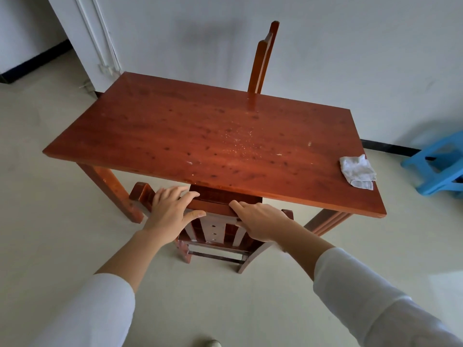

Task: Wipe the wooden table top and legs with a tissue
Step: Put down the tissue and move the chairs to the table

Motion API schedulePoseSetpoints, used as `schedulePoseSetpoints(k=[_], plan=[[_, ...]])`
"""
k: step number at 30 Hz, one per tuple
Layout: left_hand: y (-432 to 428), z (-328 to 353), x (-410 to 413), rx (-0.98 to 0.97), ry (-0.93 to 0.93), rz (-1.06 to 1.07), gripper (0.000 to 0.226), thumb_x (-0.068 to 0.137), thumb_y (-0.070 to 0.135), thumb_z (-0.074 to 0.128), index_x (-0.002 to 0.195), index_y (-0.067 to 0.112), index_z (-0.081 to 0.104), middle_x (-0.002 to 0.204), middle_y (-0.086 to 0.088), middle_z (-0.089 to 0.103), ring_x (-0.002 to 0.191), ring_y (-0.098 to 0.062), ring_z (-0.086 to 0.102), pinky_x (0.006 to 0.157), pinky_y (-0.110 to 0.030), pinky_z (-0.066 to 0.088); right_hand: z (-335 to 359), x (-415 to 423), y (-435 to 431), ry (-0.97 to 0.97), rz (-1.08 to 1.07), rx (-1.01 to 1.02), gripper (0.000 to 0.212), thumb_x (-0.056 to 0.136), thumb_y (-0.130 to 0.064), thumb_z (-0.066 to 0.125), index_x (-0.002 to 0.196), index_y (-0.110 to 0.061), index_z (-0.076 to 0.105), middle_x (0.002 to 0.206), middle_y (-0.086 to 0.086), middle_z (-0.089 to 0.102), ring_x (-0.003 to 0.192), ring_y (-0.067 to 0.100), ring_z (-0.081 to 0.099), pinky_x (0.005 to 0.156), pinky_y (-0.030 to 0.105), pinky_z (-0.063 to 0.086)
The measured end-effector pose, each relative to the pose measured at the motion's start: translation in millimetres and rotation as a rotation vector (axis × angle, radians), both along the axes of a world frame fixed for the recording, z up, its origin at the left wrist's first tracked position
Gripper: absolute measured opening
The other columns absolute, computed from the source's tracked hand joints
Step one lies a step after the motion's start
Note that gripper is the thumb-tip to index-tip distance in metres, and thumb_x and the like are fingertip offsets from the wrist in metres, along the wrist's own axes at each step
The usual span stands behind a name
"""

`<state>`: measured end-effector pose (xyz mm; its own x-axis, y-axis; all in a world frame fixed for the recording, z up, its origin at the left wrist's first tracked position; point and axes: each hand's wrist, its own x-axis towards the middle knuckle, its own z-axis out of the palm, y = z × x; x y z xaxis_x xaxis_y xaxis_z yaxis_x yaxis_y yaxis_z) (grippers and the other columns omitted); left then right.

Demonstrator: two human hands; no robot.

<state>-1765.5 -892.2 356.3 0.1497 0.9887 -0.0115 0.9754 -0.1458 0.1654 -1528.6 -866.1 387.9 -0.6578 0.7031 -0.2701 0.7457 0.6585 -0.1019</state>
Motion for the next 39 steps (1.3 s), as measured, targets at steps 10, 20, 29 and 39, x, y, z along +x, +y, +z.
schedulePoseSetpoints(k=[10, 20, 29, 39], plan=[[-0.6, 5.6, -2.9, -0.046, 0.010, 0.005, 0.094, 0.068, 0.083, -0.004, 0.135, 0.036, 0.041, 0.143, 0.002, 0.039, 0.133, -0.023, 0.032, 0.113, -0.045, 0.014, 1.8, -6.0, -4.6, 0.012, -0.060, -0.024, 0.035, 0.098, -0.022, 0.048, 0.128, -0.014, 0.034, 0.098, 0.005, 0.057, 0.071, 0.022, 0.057, 0.061, 0.035, 0.051], [-4.6, 20.0, 20.4, -0.179, -0.063, 0.111, 0.076, 0.086, 0.068, 0.001, 0.139, 0.029, 0.038, 0.148, 0.003, 0.037, 0.143, -0.022, 0.019, 0.116, -0.049, 0.007, 20.3, 7.9, -8.1, 0.111, -0.196, -0.069, 0.039, 0.097, -0.042, 0.044, 0.124, -0.014, 0.045, 0.106, 0.006, 0.061, 0.090, 0.023, 0.059, 0.077, 0.035, 0.052], [21.4, 53.4, 173.3, -0.108, -0.236, 0.072, 0.059, 0.097, 0.051, 0.021, 0.143, 0.016, 0.034, 0.153, -0.007, 0.028, 0.144, -0.023, 0.016, 0.117, -0.043, 0.015, 39.0, 150.9, -9.3, 0.378, -0.521, -0.070, 0.040, 0.096, -0.041, 0.046, 0.128, -0.016, 0.046, 0.127, 0.004, 0.058, 0.109, 0.021, 0.057, 0.085, 0.033, 0.049], [44.7, 47.4, 455.4, -0.219, -0.258, -0.010, 0.050, 0.098, 0.041, 0.030, 0.140, 0.014, 0.037, 0.145, -0.003, 0.039, 0.135, -0.023, 0.029, 0.107, -0.041, 0.032, 22.3, 432.8, -7.9, 0.284, -0.712, -0.082, 0.042, 0.093, -0.034, 0.051, 0.130, -0.013, 0.044, 0.128, 0.009, 0.056, 0.116, 0.027, 0.053, 0.091, 0.036, 0.045]])
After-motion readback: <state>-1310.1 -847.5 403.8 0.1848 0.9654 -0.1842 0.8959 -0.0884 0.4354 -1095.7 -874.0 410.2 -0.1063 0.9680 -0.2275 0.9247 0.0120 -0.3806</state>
